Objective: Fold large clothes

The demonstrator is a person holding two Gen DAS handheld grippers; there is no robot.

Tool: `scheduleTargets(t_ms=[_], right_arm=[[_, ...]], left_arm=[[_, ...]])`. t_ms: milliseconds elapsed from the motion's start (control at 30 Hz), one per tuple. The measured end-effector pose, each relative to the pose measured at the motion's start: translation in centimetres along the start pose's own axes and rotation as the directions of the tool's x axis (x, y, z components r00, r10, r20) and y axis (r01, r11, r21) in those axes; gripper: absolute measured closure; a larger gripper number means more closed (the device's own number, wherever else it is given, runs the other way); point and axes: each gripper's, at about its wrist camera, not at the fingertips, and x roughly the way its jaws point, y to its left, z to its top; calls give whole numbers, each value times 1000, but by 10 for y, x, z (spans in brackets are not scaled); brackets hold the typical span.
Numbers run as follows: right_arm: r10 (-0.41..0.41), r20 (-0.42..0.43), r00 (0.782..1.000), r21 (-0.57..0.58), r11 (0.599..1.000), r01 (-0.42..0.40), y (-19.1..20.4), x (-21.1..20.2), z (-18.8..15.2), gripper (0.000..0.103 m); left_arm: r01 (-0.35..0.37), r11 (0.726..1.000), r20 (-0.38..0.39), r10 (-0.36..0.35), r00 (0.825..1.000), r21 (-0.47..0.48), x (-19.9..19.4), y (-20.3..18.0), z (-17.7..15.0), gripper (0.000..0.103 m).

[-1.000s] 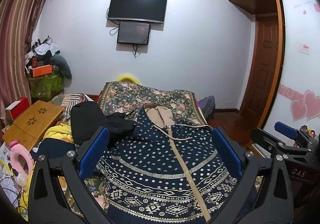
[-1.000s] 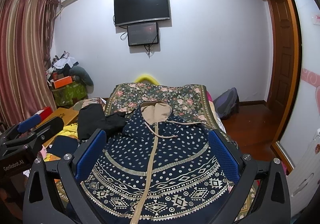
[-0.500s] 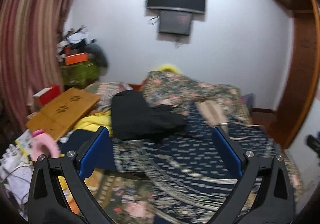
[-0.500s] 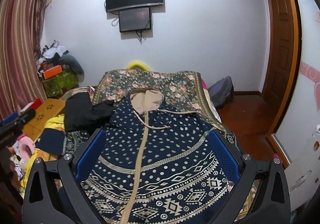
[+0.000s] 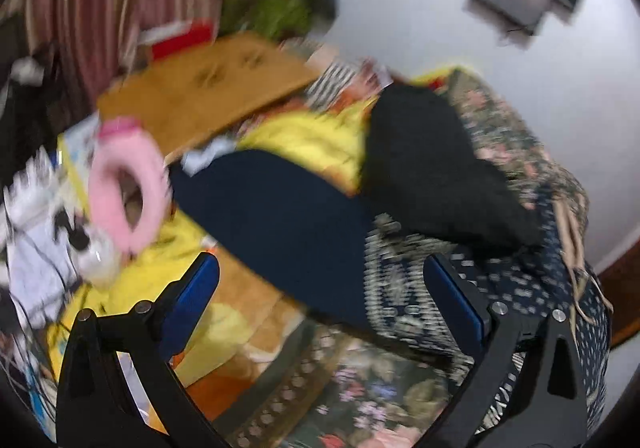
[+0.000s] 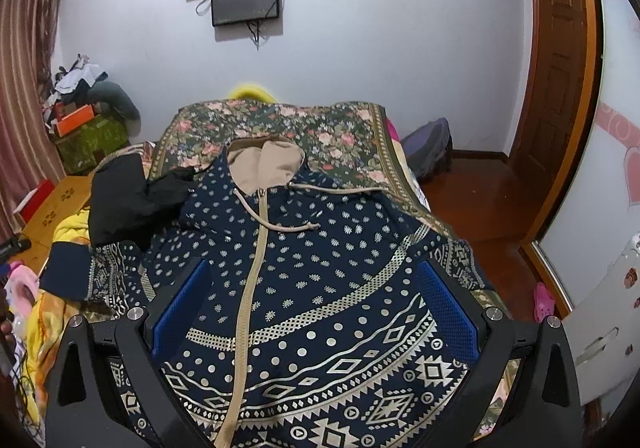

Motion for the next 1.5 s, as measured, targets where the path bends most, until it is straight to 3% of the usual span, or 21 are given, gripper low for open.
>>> scheduleTargets(t_ms=[200,267,333,433,500,567,633,733,833,900,967,1133,1300,1400,1500], right_arm=[[-5,-42,999,-14,1000,5,8,18,-2,2],[-7,-50,999,-20,1000,6,12,23,-2,2],[-10,-58,998,-29,1000,9,15,26,-3,2],[-13,-72,997,-42,999,10,19,31,-4,2],[-13,-82,997,-49,999,9,21,35,-5,2],[-9,-91,996,-55,998,4,24,38,-6,2],[-7,-95,995,-62,998,1,26,39,-6,2],[-8,-94,996,-74,997,2,29,38,-6,2],[-8,-89,996,-80,997,0,29,35,-5,2],[-8,-85,996,-84,996,0,28,33,-5,2],[-8,-79,997,-85,996,2,28,30,-3,2],[2,-54,999,-81,997,-6,26,22,0,2],[18,-32,999,-69,997,-20,18,15,0,2],[23,-21,1000,-63,998,-24,11,13,0,2],[30,-12,999,-56,998,-31,4,11,1,2]], left_arm=[[40,994,-184,-58,981,-103,69,41,-3,24],[93,984,-236,-127,963,-151,89,49,-6,31],[131,969,-279,-187,942,-208,103,57,-10,45],[168,951,-295,-244,924,-261,116,60,-12,51],[168,951,-288,-243,926,-260,121,60,-11,53],[153,951,-278,-230,933,-270,125,62,-10,61],[117,960,-263,-185,947,-253,125,61,-7,80],[37,988,-201,-67,977,-153,115,49,-2,96],[-59,998,-97,59,994,3,94,13,4,98],[-90,993,-22,91,996,76,75,-10,10,100],[-83,990,35,79,996,116,56,-26,16,101],[23,980,158,-55,986,198,-3,-80,34,101],[166,942,200,-229,953,291,-56,-139,38,101],[263,897,178,-341,923,356,-78,-183,32,101],[367,834,111,-445,888,411,-96,-226,19,101]])
